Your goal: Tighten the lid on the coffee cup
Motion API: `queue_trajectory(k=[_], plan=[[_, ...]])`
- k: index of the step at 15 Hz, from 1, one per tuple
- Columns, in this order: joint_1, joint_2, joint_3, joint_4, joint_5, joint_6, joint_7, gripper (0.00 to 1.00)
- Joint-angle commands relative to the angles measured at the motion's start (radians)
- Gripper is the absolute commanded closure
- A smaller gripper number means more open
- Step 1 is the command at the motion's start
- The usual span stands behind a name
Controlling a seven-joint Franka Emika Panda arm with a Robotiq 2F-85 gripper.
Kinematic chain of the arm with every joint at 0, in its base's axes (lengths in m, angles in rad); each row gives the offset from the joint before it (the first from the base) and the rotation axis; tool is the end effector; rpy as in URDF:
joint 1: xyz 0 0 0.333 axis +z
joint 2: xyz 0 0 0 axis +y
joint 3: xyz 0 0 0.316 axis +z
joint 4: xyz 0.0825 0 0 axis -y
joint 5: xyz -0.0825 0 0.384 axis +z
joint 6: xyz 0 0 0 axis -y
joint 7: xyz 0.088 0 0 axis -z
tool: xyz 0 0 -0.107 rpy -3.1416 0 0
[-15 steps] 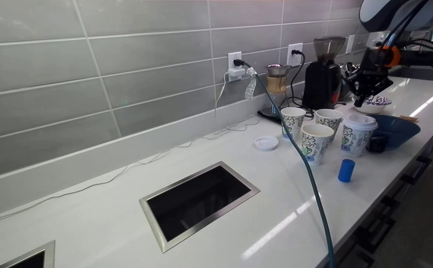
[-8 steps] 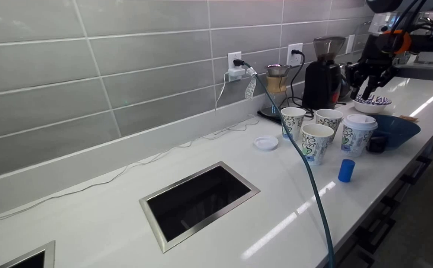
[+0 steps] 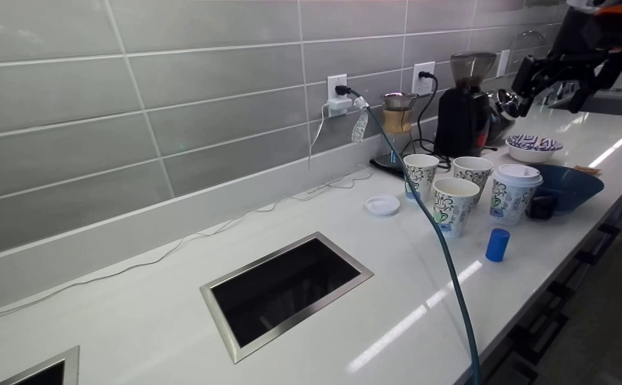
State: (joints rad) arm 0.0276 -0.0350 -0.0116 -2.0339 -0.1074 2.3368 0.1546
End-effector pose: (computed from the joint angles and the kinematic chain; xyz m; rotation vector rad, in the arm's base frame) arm 0.5735 0.0074 0.4956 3.0344 -0.1174 0.5275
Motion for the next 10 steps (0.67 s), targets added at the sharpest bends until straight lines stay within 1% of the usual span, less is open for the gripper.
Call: queue_trajectory(k=[1, 3, 4, 5, 6, 10], plan=[[-0.020, -0.210, 0.012, -0.249, -0.076, 0.166, 0.058, 0.00], [-0.024, -0.305, 0.011, -0.353, -0.035, 0.175, 0.017, 0.00], [-0.027, -0.176, 0.017, -0.206, -0.034, 0.129, 0.016, 0.00], [-0.029, -0.207, 0.018, -0.239, -0.033, 0.130, 0.016, 0.00], [-0.030, -0.213, 0.018, -0.241, -0.033, 0.129, 0.015, 0.00], [-0.029, -0.190, 0.018, -0.226, -0.034, 0.129, 0.016, 0.00]])
